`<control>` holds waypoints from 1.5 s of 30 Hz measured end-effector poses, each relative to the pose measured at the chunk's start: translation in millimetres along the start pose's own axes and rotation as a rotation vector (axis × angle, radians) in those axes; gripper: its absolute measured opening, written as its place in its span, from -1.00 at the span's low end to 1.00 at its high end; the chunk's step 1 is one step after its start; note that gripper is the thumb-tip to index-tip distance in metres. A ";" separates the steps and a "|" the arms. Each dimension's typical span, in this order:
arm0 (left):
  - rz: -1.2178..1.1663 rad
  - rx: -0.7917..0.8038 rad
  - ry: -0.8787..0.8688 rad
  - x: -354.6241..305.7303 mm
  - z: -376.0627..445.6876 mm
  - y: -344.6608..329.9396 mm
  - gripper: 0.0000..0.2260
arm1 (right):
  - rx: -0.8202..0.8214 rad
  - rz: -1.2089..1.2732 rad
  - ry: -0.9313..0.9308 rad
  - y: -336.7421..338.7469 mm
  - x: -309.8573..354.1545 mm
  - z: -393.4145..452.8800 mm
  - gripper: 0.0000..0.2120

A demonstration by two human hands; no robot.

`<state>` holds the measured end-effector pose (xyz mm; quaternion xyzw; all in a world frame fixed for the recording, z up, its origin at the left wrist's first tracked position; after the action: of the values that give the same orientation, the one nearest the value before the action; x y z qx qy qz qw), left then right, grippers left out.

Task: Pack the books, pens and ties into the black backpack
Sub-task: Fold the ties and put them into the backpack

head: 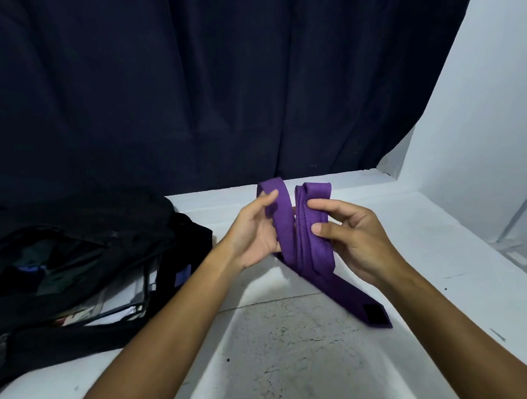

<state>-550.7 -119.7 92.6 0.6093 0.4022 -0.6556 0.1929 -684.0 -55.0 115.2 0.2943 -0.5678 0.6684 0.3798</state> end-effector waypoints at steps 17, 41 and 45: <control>0.272 0.203 -0.237 5.7 -10.6 -18.7 -0.14 | 0.021 -0.397 0.148 -12.0 -4.4 2.7 -0.63; 0.208 -0.211 -0.307 -4.6 3.4 -37.1 -0.79 | -0.082 0.098 0.085 -10.9 52.3 10.9 -0.66; -0.087 -0.186 -0.192 -6.6 2.0 -43.1 -0.69 | -0.135 -0.003 0.101 -7.9 39.8 10.5 -0.65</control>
<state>-582.8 -96.8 111.3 0.5053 0.4668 -0.6786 0.2577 -699.1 -57.9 154.1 0.2348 -0.5913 0.6418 0.4281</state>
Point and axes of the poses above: each hand's wrist, its own z-axis towards the middle knuckle, its own y-axis out of the back of the hand, x = y × z, the point moved 5 cm from there along z, towards the middle knuckle, and after that the axes turned 15 degrees about z, right-handed, at the moved point
